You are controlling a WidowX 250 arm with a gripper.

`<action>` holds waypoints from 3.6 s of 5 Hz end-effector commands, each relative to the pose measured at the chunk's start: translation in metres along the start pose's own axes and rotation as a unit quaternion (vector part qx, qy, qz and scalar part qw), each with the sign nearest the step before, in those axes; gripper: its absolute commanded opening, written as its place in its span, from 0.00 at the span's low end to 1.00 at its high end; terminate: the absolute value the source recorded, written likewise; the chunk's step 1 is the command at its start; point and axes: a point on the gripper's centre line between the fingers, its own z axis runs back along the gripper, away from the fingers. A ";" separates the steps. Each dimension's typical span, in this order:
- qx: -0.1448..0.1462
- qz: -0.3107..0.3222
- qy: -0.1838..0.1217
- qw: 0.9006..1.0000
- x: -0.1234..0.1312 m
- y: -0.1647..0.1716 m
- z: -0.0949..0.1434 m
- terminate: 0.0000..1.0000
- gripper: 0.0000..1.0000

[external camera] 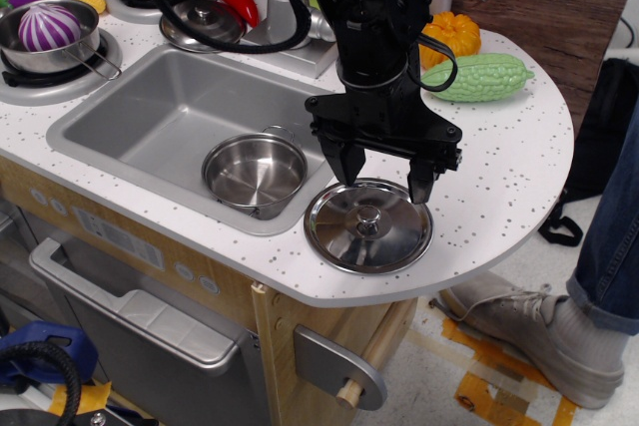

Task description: Put lid on pot or pan

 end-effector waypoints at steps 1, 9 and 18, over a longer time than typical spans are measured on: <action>0.000 0.000 0.000 1.000 0.000 0.000 0.000 0.00 1.00; 0.000 0.024 -0.021 0.999 -0.006 0.018 -0.047 0.00 0.00; 0.040 -0.103 -0.039 0.993 0.036 0.146 -0.029 0.00 0.00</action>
